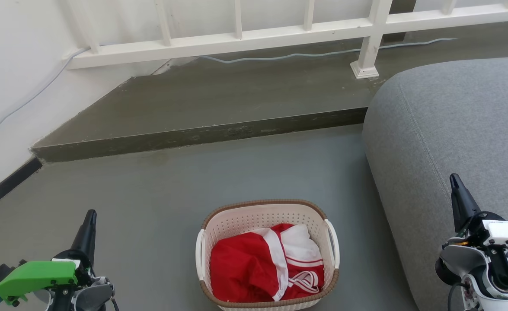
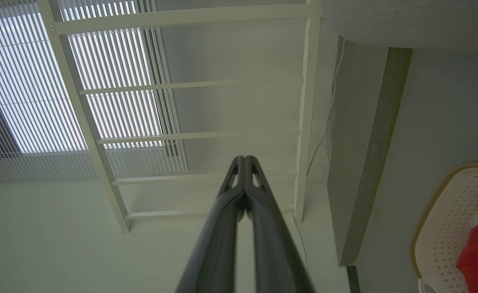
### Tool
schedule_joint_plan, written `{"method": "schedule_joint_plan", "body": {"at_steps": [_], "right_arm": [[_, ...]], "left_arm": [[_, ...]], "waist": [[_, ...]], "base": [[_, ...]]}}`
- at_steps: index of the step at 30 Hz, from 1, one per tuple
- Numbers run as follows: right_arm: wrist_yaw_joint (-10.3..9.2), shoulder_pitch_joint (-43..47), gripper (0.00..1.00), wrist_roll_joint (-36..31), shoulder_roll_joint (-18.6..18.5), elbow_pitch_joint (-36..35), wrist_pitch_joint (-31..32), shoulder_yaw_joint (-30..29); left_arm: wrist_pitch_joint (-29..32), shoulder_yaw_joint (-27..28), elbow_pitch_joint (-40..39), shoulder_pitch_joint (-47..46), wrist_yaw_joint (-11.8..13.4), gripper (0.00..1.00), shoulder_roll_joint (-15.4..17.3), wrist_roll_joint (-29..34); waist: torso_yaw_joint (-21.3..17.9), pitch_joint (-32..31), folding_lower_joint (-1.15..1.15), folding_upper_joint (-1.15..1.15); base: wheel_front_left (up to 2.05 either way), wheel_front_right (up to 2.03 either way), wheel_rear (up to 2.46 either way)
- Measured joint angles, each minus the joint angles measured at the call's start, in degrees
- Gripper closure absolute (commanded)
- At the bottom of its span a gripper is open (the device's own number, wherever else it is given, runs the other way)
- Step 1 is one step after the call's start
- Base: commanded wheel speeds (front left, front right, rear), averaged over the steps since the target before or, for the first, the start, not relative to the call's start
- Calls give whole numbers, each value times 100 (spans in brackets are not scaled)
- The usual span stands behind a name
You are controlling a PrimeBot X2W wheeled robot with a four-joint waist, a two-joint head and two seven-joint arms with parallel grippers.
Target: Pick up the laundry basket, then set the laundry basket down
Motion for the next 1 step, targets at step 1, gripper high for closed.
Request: {"method": "schedule_joint_plan", "body": {"at_steps": [1], "right_arm": [[0, 0, 100, 0, 0, 0, 0, 0]], "left_arm": [[0, 0, 0, 0, 0, 100, 0, 0]], "waist": [[0, 0, 0, 0]], "base": [[0, 0, 0]]}}
